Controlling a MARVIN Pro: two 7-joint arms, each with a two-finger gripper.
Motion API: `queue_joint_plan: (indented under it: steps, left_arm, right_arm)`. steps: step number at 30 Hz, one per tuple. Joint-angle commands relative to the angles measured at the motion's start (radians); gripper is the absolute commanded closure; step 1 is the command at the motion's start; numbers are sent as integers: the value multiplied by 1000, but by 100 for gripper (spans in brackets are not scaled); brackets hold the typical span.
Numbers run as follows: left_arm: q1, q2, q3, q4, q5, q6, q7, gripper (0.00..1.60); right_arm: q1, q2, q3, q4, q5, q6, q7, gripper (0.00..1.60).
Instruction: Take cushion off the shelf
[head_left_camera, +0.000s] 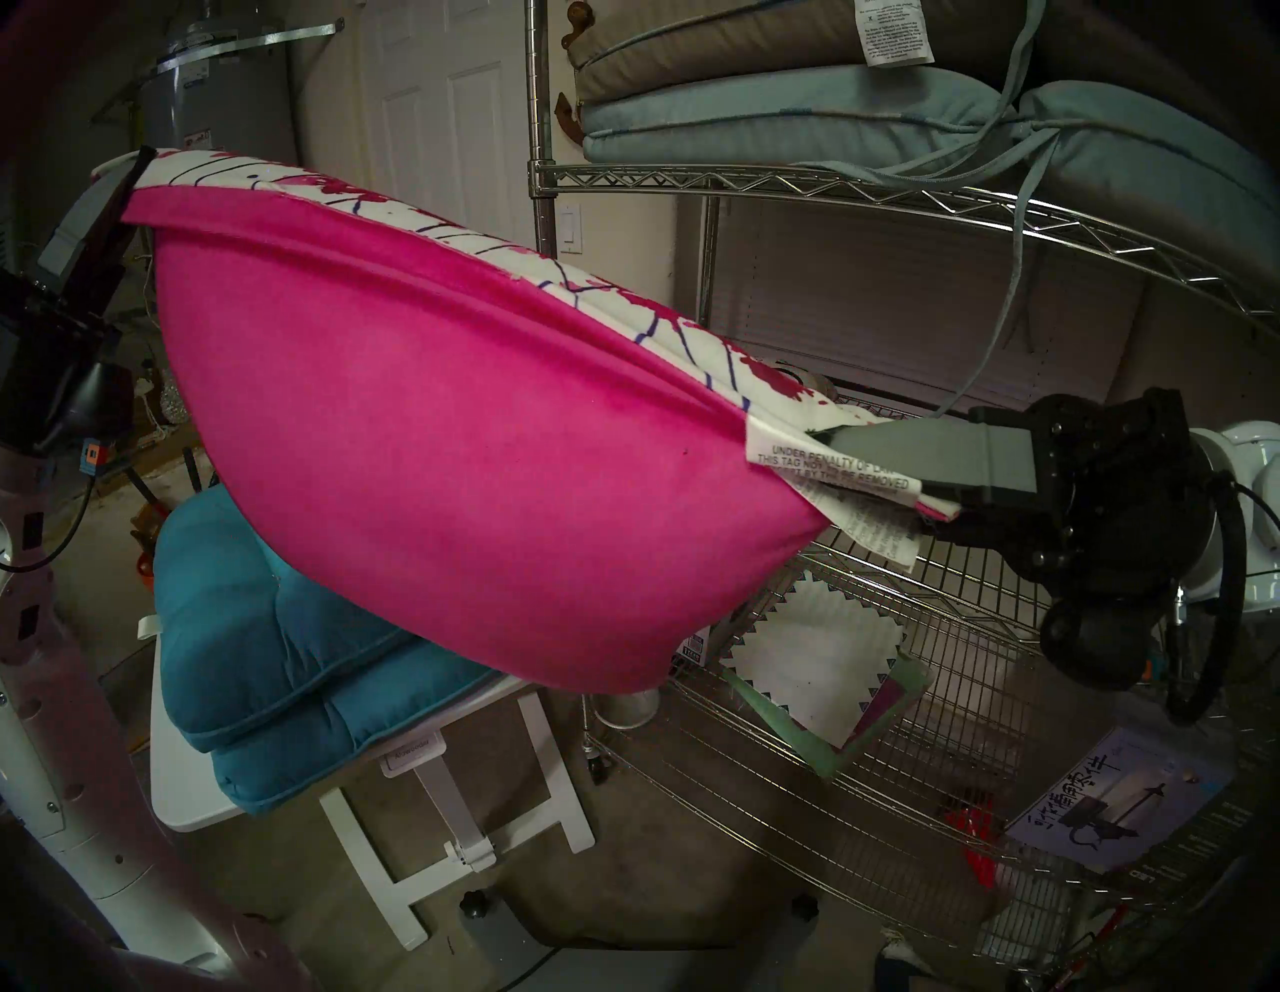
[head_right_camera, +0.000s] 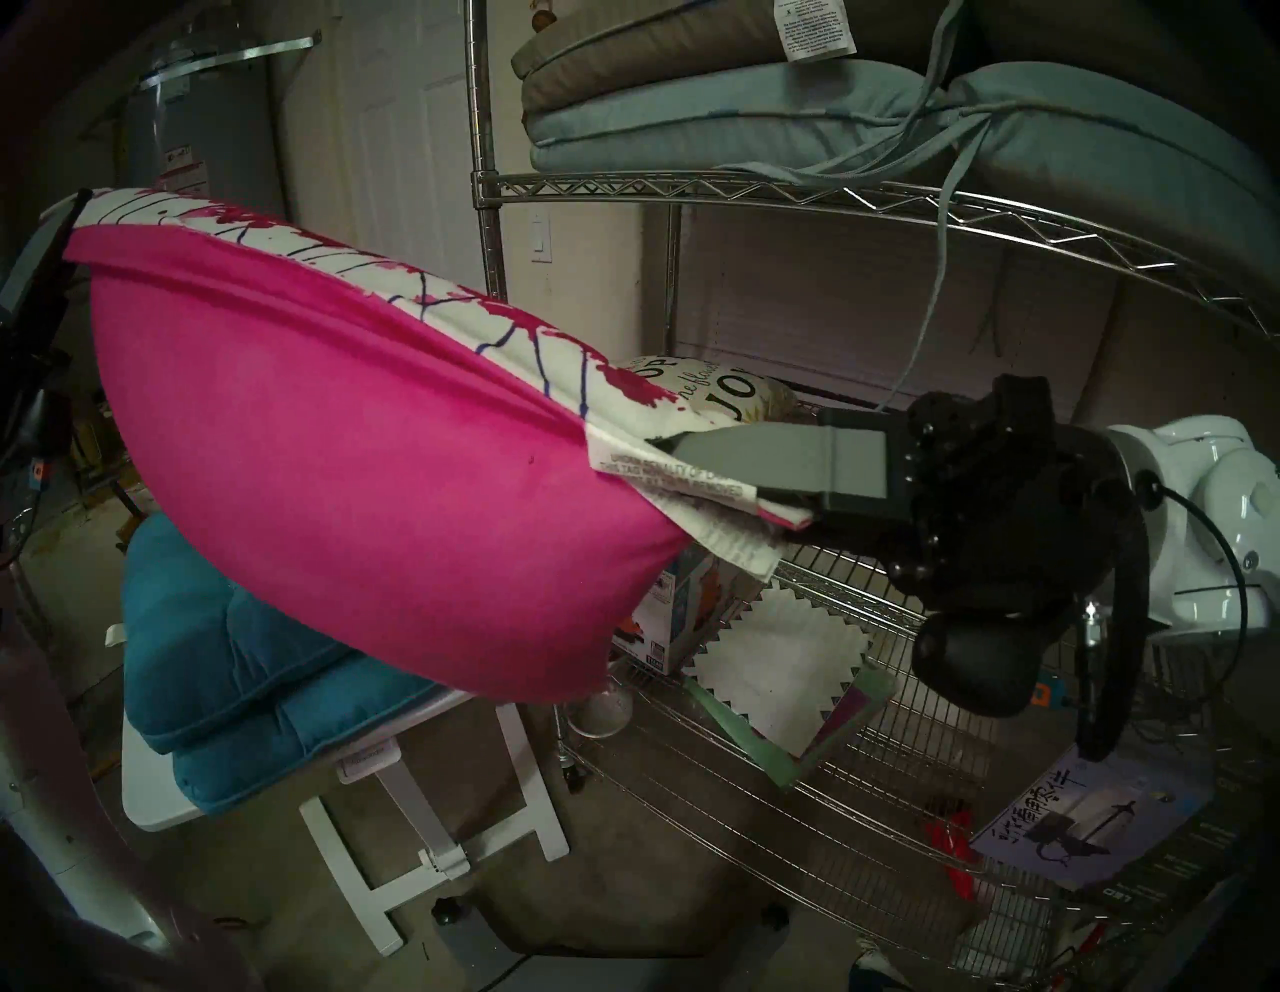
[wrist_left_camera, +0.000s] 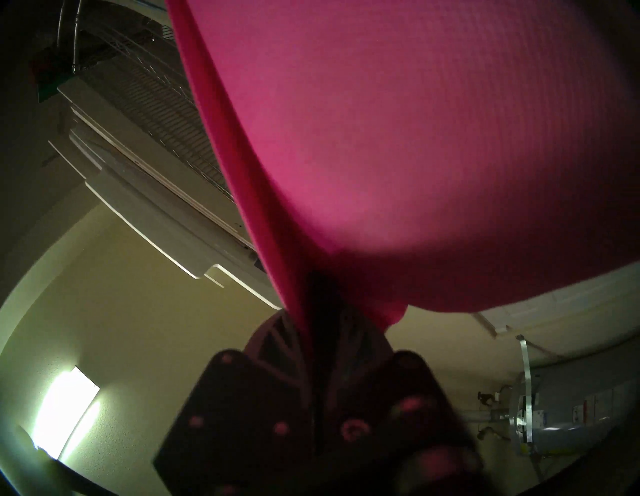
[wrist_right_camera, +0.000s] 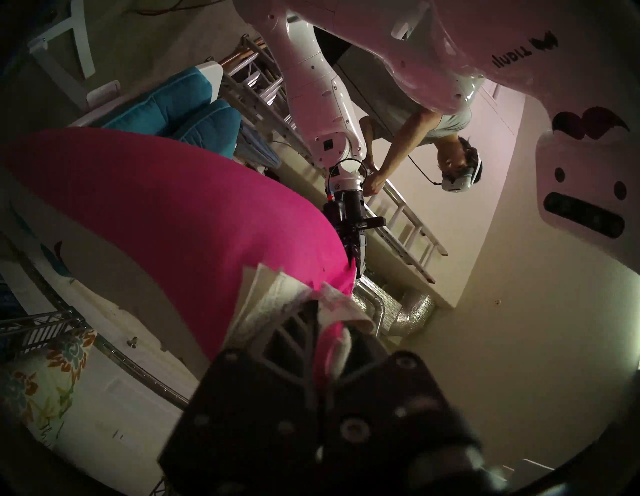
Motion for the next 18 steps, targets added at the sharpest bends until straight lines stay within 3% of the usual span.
queue_joint_plan:
  steps: [1, 18]
  left_arm:
    - [-39, 19, -91, 73, -7, 38, -9, 160]
    - [-76, 78, -140, 196, -15, -58, -22, 160]
  right_arm:
    - [9, 39, 1, 3, 16, 43, 44, 160]
    - [30, 72, 7, 3, 59, 127, 125, 160]
